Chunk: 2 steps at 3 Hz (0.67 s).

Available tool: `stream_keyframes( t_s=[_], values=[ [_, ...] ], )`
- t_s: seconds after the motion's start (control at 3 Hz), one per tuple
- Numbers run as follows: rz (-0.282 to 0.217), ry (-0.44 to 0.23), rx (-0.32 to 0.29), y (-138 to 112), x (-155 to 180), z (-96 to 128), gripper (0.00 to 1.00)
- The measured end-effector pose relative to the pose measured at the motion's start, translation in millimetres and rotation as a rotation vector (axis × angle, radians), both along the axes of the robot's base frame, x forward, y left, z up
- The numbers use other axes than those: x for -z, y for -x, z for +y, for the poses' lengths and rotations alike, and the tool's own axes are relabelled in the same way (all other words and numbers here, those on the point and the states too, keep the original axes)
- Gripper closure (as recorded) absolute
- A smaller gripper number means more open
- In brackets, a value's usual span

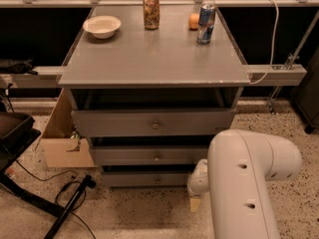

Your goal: Open bottom drawer

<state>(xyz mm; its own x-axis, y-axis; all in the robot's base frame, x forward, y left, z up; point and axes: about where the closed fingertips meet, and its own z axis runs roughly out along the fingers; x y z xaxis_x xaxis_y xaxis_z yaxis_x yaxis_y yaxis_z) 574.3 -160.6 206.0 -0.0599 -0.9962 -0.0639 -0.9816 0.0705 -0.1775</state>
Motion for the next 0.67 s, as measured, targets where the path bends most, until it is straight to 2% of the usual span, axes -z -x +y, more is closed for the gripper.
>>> stream_keyframes(
  t_s=[0.67],
  values=[
    [-0.048,-0.002,0.014,-39.6,29.5,7.6,0.00]
  ],
)
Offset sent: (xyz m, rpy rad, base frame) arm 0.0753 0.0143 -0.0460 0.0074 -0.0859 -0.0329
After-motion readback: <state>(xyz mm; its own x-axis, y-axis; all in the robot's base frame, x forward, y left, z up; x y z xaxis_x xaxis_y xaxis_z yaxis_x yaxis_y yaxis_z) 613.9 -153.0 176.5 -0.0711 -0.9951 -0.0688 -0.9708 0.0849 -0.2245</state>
